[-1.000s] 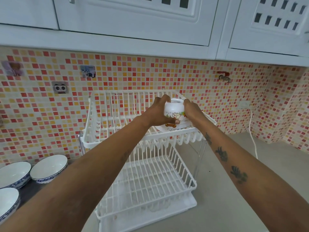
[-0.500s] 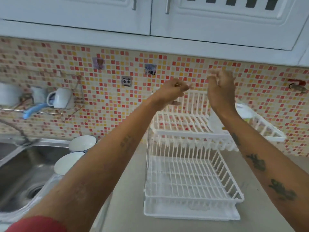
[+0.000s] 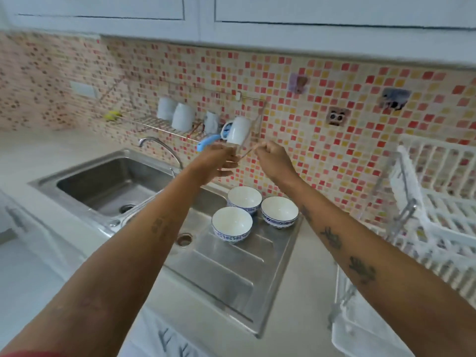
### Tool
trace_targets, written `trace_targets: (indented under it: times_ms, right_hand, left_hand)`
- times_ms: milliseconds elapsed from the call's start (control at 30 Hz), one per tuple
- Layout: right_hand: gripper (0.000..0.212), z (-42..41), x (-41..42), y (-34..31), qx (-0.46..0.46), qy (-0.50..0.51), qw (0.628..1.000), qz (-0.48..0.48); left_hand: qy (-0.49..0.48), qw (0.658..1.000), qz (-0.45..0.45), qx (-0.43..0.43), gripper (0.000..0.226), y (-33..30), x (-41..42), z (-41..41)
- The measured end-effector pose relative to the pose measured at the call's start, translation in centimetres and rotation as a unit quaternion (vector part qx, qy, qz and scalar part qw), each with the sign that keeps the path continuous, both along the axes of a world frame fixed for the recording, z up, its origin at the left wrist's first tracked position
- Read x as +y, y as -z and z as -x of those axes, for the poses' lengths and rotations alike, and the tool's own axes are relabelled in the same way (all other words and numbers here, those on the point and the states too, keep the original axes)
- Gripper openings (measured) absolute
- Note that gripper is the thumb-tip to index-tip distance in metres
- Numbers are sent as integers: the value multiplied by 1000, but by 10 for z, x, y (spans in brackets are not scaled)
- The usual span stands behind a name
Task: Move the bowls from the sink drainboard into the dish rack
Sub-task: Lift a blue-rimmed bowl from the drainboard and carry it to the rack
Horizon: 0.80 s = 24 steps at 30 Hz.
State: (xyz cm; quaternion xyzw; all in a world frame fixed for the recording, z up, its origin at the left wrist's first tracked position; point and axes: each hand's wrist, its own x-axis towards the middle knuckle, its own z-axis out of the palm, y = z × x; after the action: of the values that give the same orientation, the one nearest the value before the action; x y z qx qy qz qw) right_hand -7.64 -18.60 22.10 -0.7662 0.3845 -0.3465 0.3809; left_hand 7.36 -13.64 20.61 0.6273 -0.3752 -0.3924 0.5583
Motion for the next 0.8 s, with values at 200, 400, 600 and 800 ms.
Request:
trace_targets:
  times_ms: [200,400,600,800]
  right_hand:
    - [51,-52,-45,85,83,43,981,-173]
    - [52,-52,-85,165,121,100,937,-313]
    - [44,-58,-106,232,113,110,893,-421]
    - [37,-74,-117,262,104,118,874,-459]
  left_hand:
    - [-75,989,-119,53,22,84,11,-71]
    - [-42,958,-257,116,40,172,-8,-92]
    - [-14,937,-293,188,61,231,-45,-95]
    - [-5,931,-318,178,39,259,-75,-95]
